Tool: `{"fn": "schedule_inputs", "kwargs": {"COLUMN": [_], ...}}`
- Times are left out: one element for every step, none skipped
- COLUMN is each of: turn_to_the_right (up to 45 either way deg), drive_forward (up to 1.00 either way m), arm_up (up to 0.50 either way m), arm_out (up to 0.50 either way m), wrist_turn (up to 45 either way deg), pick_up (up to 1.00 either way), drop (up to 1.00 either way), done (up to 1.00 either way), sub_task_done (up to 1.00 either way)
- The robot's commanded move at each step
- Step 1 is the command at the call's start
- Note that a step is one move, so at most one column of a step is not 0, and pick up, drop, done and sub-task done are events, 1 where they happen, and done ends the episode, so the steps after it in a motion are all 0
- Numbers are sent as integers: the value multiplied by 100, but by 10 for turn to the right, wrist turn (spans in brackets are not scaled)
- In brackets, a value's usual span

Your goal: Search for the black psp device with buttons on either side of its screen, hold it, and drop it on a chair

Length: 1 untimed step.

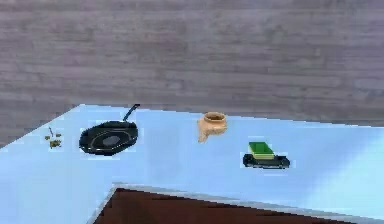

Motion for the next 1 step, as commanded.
{"fn": "schedule_inputs", "kwargs": {"turn_to_the_right": [-450], "drive_forward": [0], "arm_up": [0], "arm_out": [0], "wrist_turn": [0], "pick_up": [0], "drop": [0], "done": [0], "sub_task_done": [0]}}
